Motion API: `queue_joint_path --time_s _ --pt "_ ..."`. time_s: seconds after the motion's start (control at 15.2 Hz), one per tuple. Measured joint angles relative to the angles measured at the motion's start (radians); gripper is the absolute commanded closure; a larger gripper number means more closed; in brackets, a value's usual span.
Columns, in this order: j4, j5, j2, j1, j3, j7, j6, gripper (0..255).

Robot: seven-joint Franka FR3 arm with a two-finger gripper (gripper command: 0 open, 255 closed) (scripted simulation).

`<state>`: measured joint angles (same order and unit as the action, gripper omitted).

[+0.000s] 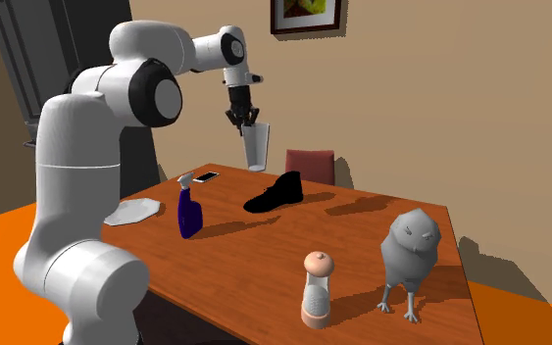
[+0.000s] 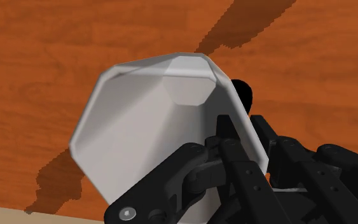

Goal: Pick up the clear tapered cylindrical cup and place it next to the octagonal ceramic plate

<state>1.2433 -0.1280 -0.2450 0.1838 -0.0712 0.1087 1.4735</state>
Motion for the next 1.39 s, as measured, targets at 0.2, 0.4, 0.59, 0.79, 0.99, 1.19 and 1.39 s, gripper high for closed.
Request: queue_joint_path --time_s 0.2,0.4,0.59,0.79,0.99,1.19,1.39 --pt "0.053 -0.002 0.038 0.042 -0.026 0.07 0.007 255" --pt "0.09 -0.002 0.064 0.083 -0.053 0.138 0.01 255" --pt "0.111 -0.003 0.074 0.124 -0.081 0.207 0.012 255" --pt "0.111 -0.005 0.073 0.162 -0.107 0.271 0.007 255" --pt "0.1 -0.008 0.068 0.206 -0.136 0.341 -0.007 255" --pt "0.045 -0.018 0.032 0.253 -0.164 0.411 -0.035 255" --pt "0.079 -0.017 0.035 0.265 -0.172 0.436 -0.007 255"
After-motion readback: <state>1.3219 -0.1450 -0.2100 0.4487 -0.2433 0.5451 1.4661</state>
